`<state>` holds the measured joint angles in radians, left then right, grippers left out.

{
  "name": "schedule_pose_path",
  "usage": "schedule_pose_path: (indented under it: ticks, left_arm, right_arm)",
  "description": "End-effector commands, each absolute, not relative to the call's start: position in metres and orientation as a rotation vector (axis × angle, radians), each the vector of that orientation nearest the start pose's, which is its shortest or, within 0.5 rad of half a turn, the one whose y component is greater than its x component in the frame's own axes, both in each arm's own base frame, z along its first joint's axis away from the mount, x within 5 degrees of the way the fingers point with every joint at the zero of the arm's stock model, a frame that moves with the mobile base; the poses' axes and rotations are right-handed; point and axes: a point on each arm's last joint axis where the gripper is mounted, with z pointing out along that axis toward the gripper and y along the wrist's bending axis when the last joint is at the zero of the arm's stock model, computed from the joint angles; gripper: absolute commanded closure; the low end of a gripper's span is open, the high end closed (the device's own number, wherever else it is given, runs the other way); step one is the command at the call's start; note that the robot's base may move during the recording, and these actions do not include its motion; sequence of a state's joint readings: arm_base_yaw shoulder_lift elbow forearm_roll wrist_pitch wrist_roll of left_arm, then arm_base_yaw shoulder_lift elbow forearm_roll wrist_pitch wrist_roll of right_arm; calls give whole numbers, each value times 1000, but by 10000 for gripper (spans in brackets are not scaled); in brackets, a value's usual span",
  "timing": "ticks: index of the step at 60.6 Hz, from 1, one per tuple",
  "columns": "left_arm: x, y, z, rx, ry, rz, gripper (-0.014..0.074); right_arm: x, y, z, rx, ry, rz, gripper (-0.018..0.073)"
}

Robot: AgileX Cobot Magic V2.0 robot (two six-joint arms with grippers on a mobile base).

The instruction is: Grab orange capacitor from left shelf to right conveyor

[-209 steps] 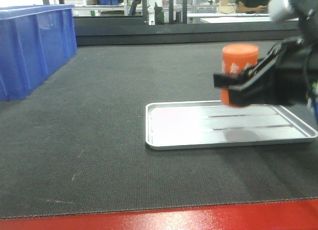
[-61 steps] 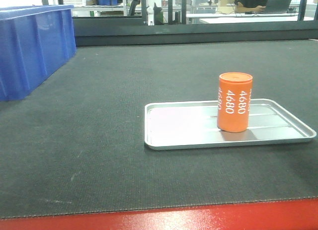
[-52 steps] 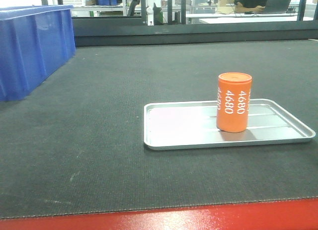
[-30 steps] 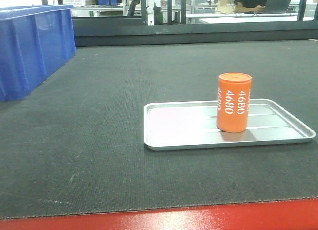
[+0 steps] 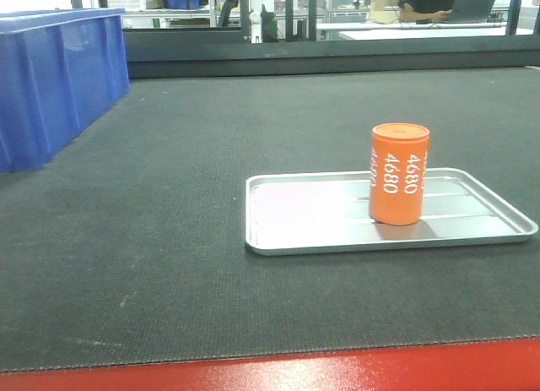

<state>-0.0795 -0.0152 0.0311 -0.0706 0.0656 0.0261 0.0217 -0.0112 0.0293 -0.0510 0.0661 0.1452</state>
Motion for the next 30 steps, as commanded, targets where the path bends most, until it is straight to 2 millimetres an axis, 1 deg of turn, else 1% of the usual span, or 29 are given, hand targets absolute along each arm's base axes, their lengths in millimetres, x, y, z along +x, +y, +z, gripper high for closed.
schedule_pose_path:
  ticks: [1, 30]
  left_arm:
    - [55, -4, 207, 21, 1463, -105, 723]
    - [55, -4, 207, 21, 1463, -105, 723]
  right_arm:
    - [55, 1, 209, 49, 1456, 80, 505]
    - [55, 1, 209, 49, 1456, 80, 505]
